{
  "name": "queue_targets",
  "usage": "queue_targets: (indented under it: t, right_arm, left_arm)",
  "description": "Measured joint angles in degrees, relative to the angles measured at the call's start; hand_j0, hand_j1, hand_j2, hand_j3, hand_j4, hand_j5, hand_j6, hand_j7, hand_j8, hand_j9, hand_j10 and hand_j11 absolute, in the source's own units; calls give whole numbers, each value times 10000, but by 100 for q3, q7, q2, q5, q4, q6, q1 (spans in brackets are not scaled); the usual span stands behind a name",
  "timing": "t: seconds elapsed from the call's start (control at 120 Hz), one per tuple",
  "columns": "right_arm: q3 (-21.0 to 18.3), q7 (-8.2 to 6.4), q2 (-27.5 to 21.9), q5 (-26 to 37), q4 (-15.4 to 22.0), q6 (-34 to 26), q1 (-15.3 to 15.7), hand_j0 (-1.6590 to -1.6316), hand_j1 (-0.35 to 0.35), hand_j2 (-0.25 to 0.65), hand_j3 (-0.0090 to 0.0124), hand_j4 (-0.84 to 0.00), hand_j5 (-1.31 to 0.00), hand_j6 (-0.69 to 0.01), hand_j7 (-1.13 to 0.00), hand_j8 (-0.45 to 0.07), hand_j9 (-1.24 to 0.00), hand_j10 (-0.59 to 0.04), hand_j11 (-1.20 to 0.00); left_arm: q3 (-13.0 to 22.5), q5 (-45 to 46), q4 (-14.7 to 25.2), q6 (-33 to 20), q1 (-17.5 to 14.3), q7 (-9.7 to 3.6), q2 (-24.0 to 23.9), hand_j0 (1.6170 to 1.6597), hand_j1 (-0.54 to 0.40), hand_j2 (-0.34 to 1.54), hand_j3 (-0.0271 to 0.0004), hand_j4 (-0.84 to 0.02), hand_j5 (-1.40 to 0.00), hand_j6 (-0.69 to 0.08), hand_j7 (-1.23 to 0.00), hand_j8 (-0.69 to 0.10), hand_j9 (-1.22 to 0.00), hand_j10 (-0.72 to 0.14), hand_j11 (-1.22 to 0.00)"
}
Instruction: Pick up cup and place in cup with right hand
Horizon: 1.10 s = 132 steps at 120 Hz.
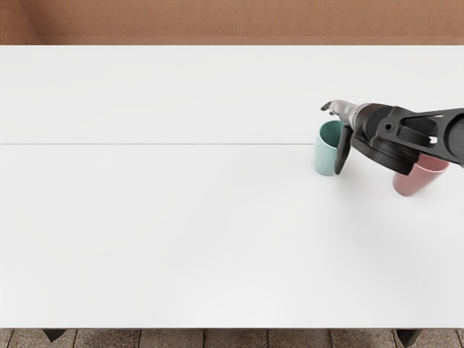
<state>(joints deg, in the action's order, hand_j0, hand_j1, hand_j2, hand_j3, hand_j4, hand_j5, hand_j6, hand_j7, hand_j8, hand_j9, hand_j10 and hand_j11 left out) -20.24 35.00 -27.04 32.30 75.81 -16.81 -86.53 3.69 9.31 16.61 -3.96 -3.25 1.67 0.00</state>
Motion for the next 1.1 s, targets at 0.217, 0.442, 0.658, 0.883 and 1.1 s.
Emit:
queue_targets:
  t: [0.217, 0.442, 0.658, 0.883, 1.1]
  right_arm:
    - [-131, 0, 79, -5, -47, -121, -5, -16581, -1973, -242, 0, -1292, -1658, -1305, -1654, -1297, -1657, -1289, -1656]
    - [-325, 0, 201, 0, -157, -135, -12, -16580, -769, -433, 1, -2325, -2973, -2340, -2970, -2336, -2970, -2328, -2967]
    - [-55, -6, 161, -80, -149, -123, 21, -16538, 850, -534, 6, -3744, -6126, -2830, -6038, -3306, -6237, -4385, -6259]
    - [726, -13, -849, -85, 418, -57, 12, -16513, 1070, -691, 17, -3079, -7756, -2280, -7331, -2318, -7761, -4714, -7846]
    - [1193, -16, -2642, -67, 1421, 63, -92, -16514, 1393, -515, 28, -2434, -8676, -1760, -7808, -1717, -8617, -4287, -8798]
  left_arm:
    - [0, 0, 0, 0, 0, 0, 0, 16581, 3444, 6, 0, -38, -50, -38, -50, -38, -50, -38, -50]
    - [0, 0, 0, 0, 0, 0, 0, 16581, 3444, 7, 0, -38, -50, -38, -50, -38, -50, -38, -50]
    - [-1, -1, 0, 1, 0, 0, 0, 16581, 3443, 8, -1, -39, -52, -39, -52, -38, -52, -38, -52]
    - [-1, -1, 0, 1, 0, 0, 0, 16581, 3442, 8, -1, -38, -52, -38, -52, -38, -52, -38, -52]
    - [-1, -1, 0, 1, 0, 0, 0, 16581, 3441, 10, -2, -38, -54, -38, -54, -38, -54, -38, -54]
